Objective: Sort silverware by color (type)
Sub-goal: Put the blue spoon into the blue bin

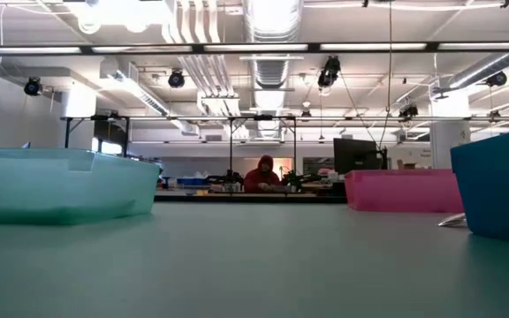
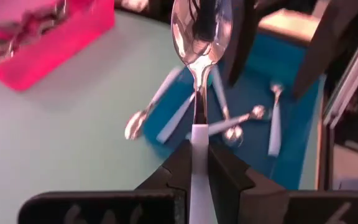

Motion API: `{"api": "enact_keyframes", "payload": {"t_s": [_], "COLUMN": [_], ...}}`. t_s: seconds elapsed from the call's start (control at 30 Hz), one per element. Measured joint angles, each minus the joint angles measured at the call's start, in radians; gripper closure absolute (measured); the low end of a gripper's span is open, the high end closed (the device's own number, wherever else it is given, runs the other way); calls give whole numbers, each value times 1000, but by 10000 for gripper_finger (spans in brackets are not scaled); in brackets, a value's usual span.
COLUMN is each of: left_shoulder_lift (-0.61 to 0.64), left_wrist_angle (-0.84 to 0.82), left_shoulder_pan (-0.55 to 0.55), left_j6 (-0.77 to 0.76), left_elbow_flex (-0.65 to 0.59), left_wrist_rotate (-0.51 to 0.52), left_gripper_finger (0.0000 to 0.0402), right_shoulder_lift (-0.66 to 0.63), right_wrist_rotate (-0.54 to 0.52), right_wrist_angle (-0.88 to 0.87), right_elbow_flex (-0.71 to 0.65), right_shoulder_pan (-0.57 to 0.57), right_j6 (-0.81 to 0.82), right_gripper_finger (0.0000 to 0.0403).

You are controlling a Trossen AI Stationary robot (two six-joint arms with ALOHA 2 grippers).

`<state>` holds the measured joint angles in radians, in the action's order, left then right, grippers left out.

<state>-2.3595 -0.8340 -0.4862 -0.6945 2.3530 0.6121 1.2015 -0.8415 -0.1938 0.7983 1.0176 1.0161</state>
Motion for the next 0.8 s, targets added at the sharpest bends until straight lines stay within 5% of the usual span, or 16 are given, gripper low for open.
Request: {"api": "enact_keyframes", "payload": {"t_s": [0.33,0.8], "left_shoulder_lift": [-1,-29], "left_wrist_angle": [145,290], "left_shoulder_pan": [-11,-13], "left_j6": [35,108], "left_elbow_flex": [-11,-13], "left_wrist_rotate": [112,97], "left_gripper_finger": [386,386], "right_shoulder_lift": [0,0], "right_wrist_rotate": [-181,-181], "right_wrist_angle": [226,260], "right_elbow_flex": [-22,-21], "right_shoulder_pan": [-4,-51], "right_j6": [-199,-256], "right_gripper_finger": [200,213]}}
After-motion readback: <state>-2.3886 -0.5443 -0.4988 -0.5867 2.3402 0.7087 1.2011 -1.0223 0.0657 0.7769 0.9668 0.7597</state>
